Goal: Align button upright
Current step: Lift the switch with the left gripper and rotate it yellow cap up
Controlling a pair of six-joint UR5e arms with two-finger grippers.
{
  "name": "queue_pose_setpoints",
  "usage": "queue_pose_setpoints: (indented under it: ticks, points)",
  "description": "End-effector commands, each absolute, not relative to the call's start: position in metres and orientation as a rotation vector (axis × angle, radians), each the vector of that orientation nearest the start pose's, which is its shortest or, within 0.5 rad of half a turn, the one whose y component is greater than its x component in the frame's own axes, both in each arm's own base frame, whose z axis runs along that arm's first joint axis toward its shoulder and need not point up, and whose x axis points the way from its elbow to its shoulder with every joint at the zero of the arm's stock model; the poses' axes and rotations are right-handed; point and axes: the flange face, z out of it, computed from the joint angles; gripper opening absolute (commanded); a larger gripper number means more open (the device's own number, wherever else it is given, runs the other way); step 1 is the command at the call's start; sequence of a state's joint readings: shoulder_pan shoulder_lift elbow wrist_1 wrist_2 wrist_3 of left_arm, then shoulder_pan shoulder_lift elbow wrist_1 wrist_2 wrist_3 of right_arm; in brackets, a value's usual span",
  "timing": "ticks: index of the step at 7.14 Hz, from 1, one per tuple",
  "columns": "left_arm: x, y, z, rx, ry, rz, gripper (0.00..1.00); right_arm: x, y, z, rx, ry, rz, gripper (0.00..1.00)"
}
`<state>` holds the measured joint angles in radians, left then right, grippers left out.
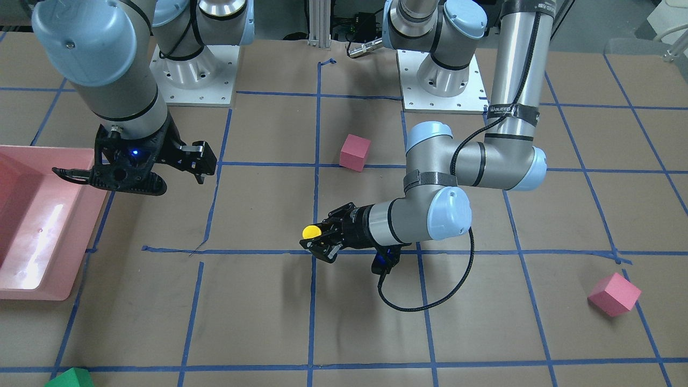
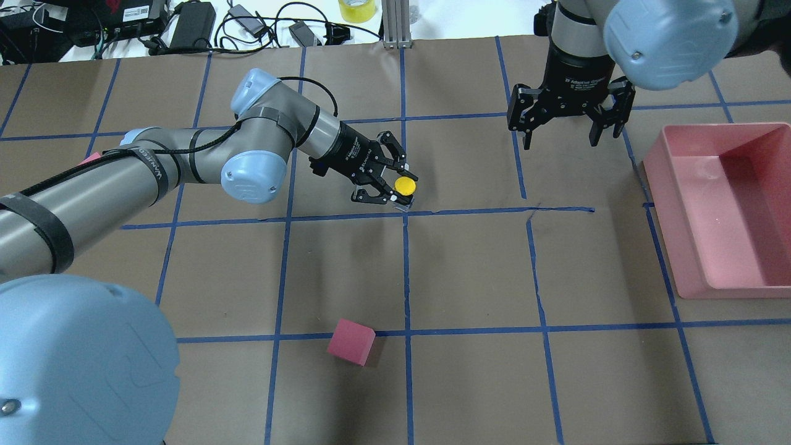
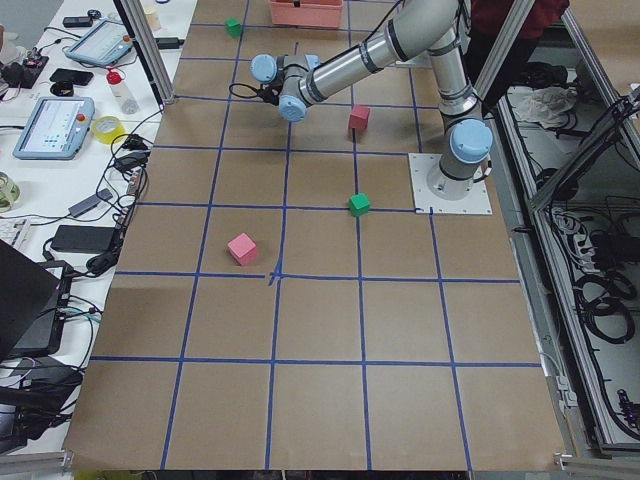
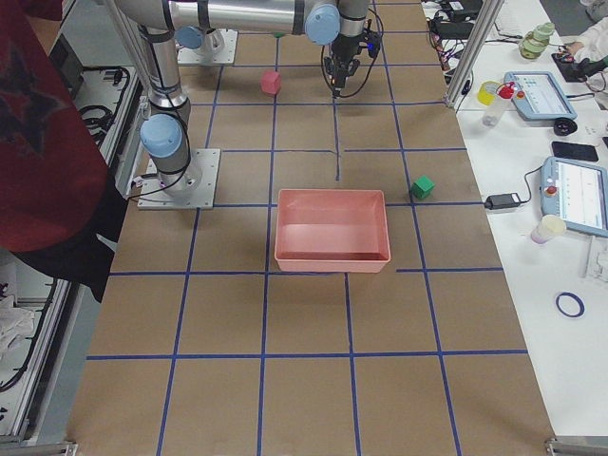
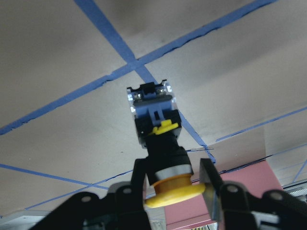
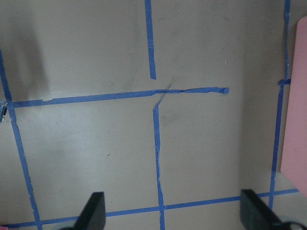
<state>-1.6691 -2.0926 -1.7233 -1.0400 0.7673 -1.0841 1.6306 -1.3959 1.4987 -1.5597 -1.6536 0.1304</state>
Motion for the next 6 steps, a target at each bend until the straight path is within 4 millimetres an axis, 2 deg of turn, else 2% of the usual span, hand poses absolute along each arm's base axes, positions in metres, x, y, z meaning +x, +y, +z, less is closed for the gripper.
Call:
queue_pose_setpoints:
  ticks: [1, 2, 3, 4, 5, 6]
  points:
    - [-0.2632, -0.5784, 0.1942, 1.220, -2.128, -0.745, 0.00, 0.1578, -0.5433, 0.4307, 0.106, 3.228, 0.172, 1.00]
    - [-0.2631, -0.5790, 0.1928, 1.220, -2.130, -0.745, 0.00, 0.1577, -0.5433, 0.4307, 0.106, 3.230, 0.172, 1.00]
    - [-0.2634, -0.5795, 0.1916, 1.220, -2.127, -0.746, 0.20, 0.1576, -0.5429, 0.4299, 0.106, 3.230, 0.177, 1.00]
    - [-0.2635, -0.5803, 0.1935, 1.217, -2.126, -0.738, 0.36, 0.1575, -0.5429, 0.4299, 0.106, 3.232, 0.177, 1.00]
    - [-0.2627, -0.5833, 0.1960, 1.214, -2.142, -0.719, 0.64, 0.1575, -0.5429, 0.4299, 0.106, 3.232, 0.177, 1.00]
    - [-0.2628, -0.5838, 0.1975, 1.216, -2.141, -0.717, 0.71, 0.1576, -0.5429, 0.4299, 0.106, 3.230, 0.177, 1.00]
